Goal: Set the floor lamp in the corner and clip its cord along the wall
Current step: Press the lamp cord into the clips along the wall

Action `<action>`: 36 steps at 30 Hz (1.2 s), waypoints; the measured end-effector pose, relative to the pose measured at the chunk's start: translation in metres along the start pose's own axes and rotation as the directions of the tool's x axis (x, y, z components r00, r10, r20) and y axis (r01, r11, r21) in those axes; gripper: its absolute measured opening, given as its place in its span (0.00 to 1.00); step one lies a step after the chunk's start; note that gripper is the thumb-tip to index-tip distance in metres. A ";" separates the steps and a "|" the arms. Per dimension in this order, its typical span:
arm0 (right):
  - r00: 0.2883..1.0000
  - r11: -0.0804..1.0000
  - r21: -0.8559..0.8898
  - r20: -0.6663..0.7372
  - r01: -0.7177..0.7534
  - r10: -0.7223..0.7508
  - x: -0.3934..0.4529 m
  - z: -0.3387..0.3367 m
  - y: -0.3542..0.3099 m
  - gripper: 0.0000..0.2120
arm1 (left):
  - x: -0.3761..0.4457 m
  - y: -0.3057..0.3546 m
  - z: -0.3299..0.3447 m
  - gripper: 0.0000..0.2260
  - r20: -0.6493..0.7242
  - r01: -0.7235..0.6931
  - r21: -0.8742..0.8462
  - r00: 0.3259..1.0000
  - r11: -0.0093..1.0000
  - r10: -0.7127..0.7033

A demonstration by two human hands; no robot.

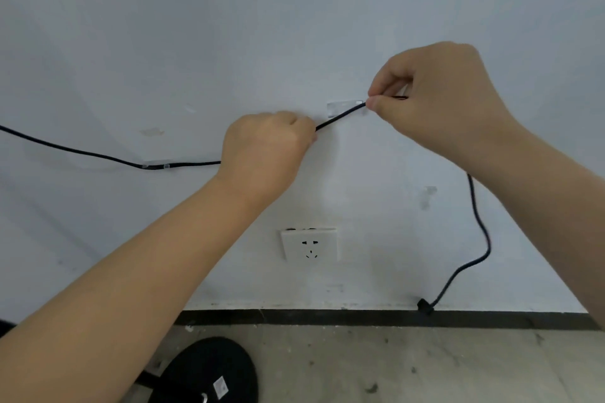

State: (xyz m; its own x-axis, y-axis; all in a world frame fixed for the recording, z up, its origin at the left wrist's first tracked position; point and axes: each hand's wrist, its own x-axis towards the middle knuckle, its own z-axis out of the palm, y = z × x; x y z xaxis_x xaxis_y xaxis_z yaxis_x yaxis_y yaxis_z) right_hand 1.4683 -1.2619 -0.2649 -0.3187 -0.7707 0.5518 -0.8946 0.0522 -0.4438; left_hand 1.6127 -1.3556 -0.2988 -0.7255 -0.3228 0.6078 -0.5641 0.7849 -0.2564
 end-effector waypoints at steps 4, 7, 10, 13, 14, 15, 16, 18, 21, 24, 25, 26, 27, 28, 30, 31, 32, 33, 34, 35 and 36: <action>0.998 0.998 -0.046 -0.060 0.033 -0.036 0.004 -0.001 -0.003 0.06 | 0.005 0.004 -0.002 0.08 0.022 0.037 -0.030 0.999 0.999 -0.037; 0.993 0.997 -0.040 -0.101 0.060 -0.064 0.010 -0.001 -0.001 0.06 | 0.010 0.006 -0.002 0.08 0.063 0.193 -0.130 0.981 0.973 -0.186; 0.985 0.991 -0.097 -0.139 0.093 -0.106 0.008 0.000 0.012 0.07 | 0.011 0.009 -0.003 0.05 -0.003 0.192 -0.113 0.981 0.975 -0.193; 0.974 0.993 -0.020 -0.193 0.114 -0.116 -0.001 0.005 0.027 0.06 | 0.013 0.012 -0.001 0.01 -0.101 0.133 -0.114 0.984 0.985 -0.145; 0.972 0.993 0.013 -0.209 0.117 -0.111 -0.005 0.007 0.031 0.05 | 0.013 0.013 0.000 0.03 -0.130 0.101 -0.123 0.985 0.987 -0.117; 0.971 0.992 0.041 -0.217 0.117 -0.105 -0.008 0.010 0.034 0.04 | 0.014 0.014 0.001 0.05 -0.154 0.060 -0.134 0.985 0.989 -0.081; 0.972 0.991 0.063 -0.215 0.114 -0.098 -0.012 0.013 0.038 0.04 | 0.015 0.017 0.003 0.08 -0.172 0.019 -0.147 0.984 0.989 -0.045; 0.975 0.989 0.095 -0.205 0.110 -0.089 -0.016 0.017 0.043 0.04 | 0.019 0.023 0.007 0.11 -0.196 -0.039 -0.167 0.981 0.985 0.005; 0.975 0.985 0.121 -0.200 0.123 -0.097 -0.019 0.019 0.047 0.06 | 0.021 0.028 0.013 0.09 -0.247 -0.070 -0.122 0.968 0.990 0.038; 0.978 0.973 0.195 -0.189 0.122 -0.085 -0.023 0.019 0.051 0.06 | 0.019 0.027 0.020 0.06 -0.312 -0.067 -0.065 0.949 0.996 0.044; 0.982 0.963 0.243 -0.174 0.112 -0.070 -0.025 0.020 0.054 0.05 | 0.018 0.028 0.022 0.07 -0.324 -0.055 -0.073 0.945 0.996 0.028; 0.988 0.946 0.312 -0.153 0.086 -0.039 -0.027 0.020 0.058 0.05 | 0.016 0.029 0.024 0.07 -0.338 -0.041 -0.082 0.941 0.996 0.011; 0.993 0.917 0.397 -0.119 0.037 0.011 -0.029 0.021 0.062 0.08 | 0.015 0.030 0.027 0.08 -0.355 -0.031 -0.079 0.935 0.996 0.001; 0.996 0.872 0.489 -0.070 -0.018 0.060 -0.033 0.023 0.065 0.10 | 0.014 0.033 0.030 0.09 -0.378 -0.028 -0.060 0.926 0.998 0.004; 0.992 0.753 0.649 0.026 -0.111 0.124 -0.043 0.029 0.070 0.10 | 0.011 0.037 0.037 0.14 -0.436 -0.056 0.004 0.899 0.998 0.052; 0.986 0.681 0.716 0.075 -0.155 0.146 -0.047 0.034 0.074 0.12 | 0.010 0.039 0.039 0.16 -0.460 -0.073 0.030 0.884 0.997 0.078; 0.979 0.612 0.766 0.124 -0.199 0.164 -0.052 0.038 0.078 0.13 | 0.010 0.041 0.042 0.17 -0.474 -0.084 0.041 0.875 0.996 0.094; 0.971 0.568 0.789 0.162 -0.233 0.173 -0.057 0.041 0.083 0.13 | 0.009 0.044 0.044 0.17 -0.483 -0.094 0.043 0.869 0.995 0.103; 0.967 0.551 0.795 0.187 -0.253 0.173 -0.063 0.043 0.088 0.13 | 0.009 0.048 0.047 0.17 -0.491 -0.109 0.038 0.864 0.993 0.114; 0.963 0.546 0.794 0.208 -0.268 0.170 -0.071 0.045 0.094 0.13 | 0.008 0.051 0.051 0.17 -0.499 -0.132 0.028 0.857 0.991 0.129; 0.957 0.528 0.799 0.228 -0.288 0.178 -0.080 0.048 0.099 0.14 | 0.005 0.053 0.056 0.17 -0.507 -0.150 0.013 0.851 0.989 0.136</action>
State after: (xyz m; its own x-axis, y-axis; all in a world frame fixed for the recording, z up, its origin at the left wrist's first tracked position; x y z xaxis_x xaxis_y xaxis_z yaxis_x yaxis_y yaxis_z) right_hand 1.4202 -1.2261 -0.3871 -0.3931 -0.8732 0.2882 -0.1304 -0.2574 -0.9575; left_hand 1.5566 -1.3452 -0.3516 -0.4940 0.1001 0.8637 -0.4545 0.8171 -0.3546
